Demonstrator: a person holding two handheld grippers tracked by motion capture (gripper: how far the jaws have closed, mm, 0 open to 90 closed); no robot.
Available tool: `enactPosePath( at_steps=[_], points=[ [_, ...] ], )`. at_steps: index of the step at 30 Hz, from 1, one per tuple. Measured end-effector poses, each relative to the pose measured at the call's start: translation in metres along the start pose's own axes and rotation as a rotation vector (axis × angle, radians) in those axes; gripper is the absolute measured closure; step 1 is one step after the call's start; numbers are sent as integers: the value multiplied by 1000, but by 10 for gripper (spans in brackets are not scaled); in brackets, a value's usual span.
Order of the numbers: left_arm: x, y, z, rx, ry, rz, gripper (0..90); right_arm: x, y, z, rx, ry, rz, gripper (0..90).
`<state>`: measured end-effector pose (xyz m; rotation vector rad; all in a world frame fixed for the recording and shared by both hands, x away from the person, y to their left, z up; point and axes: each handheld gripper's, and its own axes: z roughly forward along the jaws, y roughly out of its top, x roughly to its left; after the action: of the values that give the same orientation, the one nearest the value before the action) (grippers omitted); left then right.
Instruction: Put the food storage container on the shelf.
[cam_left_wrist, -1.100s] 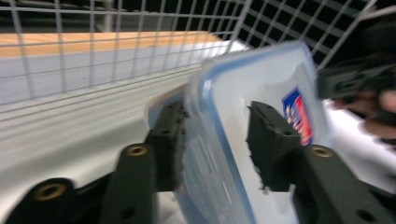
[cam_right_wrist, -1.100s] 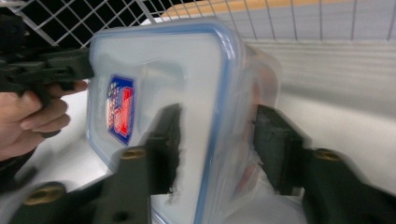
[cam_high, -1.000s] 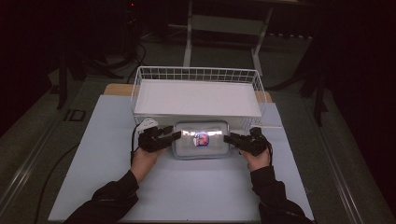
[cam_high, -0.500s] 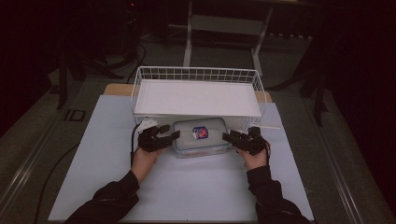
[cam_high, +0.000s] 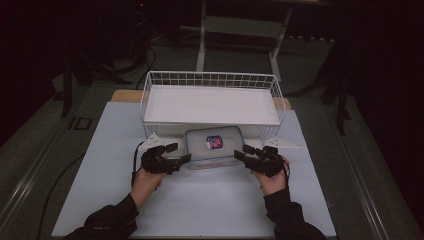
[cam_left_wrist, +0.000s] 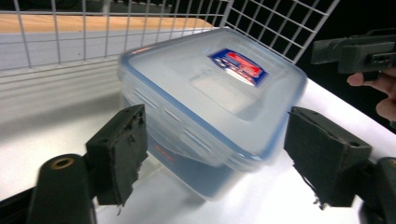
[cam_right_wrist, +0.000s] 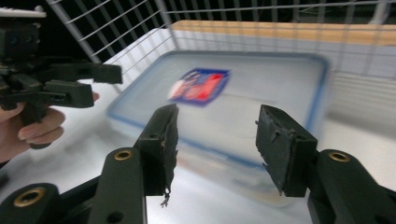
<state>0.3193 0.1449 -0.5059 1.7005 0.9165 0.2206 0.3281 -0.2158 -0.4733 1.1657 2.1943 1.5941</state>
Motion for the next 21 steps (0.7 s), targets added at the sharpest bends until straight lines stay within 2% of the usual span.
enactPosePath(
  at_steps=[5,8,10,14,16,19,21],
  points=[
    [-8,-4,-10,-1,-18,14,131,13,-12,2,25,33,-4,565],
    [-12,-8,-13,2,-27,15,16,17,-18,6,55,49,-21,643],
    [-12,-10,-15,10,-27,7,9,18,-21,8,68,72,-27,734],
    [-10,-14,-18,20,-22,1,4,23,-26,15,108,87,-53,892],
    [-10,-14,-19,21,-15,15,4,26,-27,19,131,89,-75,898],
    [-9,-15,-18,23,-19,6,4,28,-28,24,151,92,-89,898],
    [-8,-16,-18,21,-20,3,4,29,-31,35,178,91,-96,899]
  ],
)
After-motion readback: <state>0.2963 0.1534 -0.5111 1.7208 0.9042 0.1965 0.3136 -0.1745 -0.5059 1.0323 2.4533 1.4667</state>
